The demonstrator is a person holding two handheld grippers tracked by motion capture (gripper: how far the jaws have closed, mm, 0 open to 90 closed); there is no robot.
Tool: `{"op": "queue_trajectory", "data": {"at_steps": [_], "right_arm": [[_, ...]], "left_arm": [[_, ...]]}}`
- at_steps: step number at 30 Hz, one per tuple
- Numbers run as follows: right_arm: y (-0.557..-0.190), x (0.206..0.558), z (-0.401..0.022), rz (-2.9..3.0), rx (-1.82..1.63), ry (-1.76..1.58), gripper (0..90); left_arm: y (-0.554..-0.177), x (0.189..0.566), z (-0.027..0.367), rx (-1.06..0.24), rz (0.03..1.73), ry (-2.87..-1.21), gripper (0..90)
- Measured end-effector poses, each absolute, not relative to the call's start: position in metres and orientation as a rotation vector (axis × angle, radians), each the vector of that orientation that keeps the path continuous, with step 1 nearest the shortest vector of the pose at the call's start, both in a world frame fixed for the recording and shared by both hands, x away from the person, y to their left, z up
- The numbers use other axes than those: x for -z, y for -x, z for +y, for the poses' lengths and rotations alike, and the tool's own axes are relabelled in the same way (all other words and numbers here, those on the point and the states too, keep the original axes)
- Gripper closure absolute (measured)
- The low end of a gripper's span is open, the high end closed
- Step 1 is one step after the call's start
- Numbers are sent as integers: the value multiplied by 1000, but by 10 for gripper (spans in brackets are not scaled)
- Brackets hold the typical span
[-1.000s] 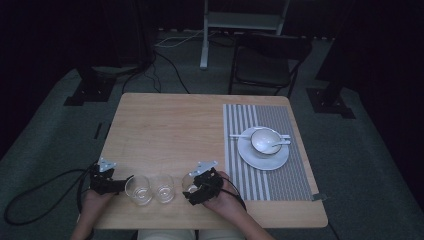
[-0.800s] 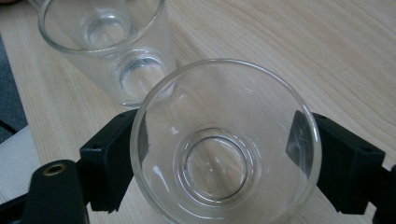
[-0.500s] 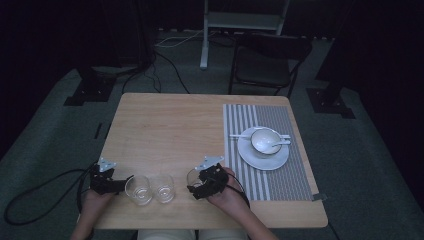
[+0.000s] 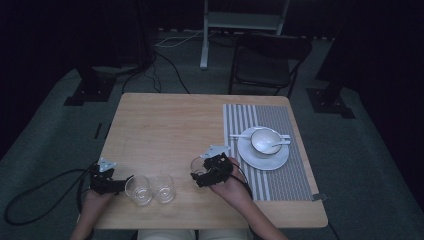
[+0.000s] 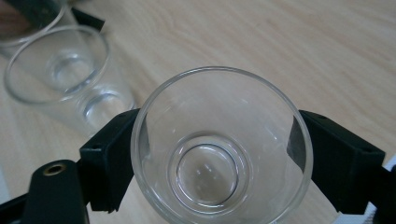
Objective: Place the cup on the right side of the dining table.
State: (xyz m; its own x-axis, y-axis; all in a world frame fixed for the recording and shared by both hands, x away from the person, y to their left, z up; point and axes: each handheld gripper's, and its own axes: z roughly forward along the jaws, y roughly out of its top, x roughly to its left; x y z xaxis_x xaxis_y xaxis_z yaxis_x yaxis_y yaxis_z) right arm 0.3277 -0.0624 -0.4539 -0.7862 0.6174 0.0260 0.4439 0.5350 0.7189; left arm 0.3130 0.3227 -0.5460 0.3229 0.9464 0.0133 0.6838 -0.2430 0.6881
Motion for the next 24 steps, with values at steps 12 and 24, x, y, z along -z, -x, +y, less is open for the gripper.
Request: {"op": "queue_trajectory", "data": {"at_steps": [12,24], "right_arm": [[-362,430,-71,2461,-1096,-934,176],[-409,423,-85,2409,-1031,-1031,176]], "left_arm": [[-313,546,323,-587,1429,-2011,31],[-313,546,323,-586,1426,-2015,31]]}}
